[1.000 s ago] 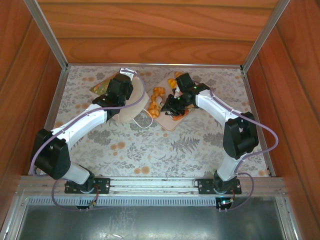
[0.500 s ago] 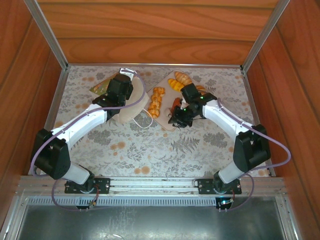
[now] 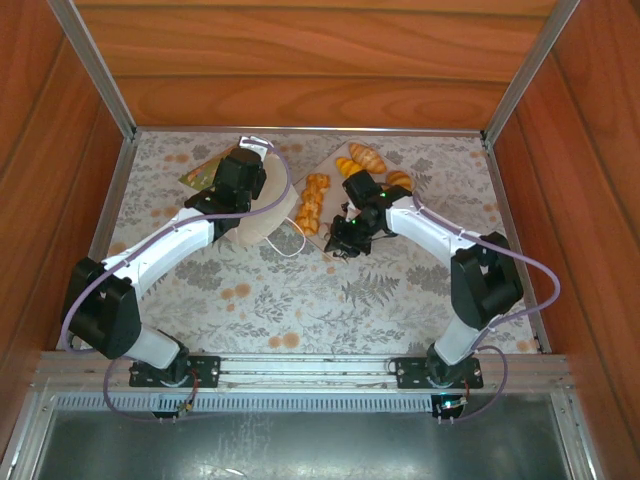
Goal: Take the fake bread out of the paper bag
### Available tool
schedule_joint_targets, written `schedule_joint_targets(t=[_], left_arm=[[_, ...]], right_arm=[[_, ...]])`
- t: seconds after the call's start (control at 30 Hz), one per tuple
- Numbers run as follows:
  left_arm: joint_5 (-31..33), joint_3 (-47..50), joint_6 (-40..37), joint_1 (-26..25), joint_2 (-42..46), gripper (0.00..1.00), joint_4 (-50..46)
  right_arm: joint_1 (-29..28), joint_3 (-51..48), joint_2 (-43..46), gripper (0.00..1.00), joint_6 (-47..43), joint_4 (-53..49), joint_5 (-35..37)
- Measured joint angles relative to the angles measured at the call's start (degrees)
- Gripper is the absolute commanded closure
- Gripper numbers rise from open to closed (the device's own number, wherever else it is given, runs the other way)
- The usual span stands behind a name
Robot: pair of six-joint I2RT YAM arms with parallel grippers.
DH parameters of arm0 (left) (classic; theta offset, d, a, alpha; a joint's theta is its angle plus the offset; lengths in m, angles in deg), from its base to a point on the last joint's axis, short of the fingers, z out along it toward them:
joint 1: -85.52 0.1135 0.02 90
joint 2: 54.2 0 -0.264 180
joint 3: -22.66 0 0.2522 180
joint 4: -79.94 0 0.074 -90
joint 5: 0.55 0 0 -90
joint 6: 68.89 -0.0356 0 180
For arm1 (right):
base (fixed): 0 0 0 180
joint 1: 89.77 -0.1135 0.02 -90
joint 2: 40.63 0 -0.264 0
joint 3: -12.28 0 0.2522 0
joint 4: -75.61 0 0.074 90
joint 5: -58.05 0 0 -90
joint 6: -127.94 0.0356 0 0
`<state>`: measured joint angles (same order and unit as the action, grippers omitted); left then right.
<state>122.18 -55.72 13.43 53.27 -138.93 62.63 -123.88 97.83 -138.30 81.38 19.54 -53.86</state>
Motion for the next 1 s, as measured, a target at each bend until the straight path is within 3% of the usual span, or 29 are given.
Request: schedule_joint_targets(t=[0.6,1.0], left_arm=[[0.0,0.0,-0.1,0.0,0.3,1.0,0.0],[2.9,0.0,-0.3,1.1,2.8,1.0,-1.0]], right_arm=[[-0.5,3.4,-3.9,0.73,0.7,4.9,-1.9],[-3.9,4.2,3.1,0.74,-1.8,-1.2,-0.2]])
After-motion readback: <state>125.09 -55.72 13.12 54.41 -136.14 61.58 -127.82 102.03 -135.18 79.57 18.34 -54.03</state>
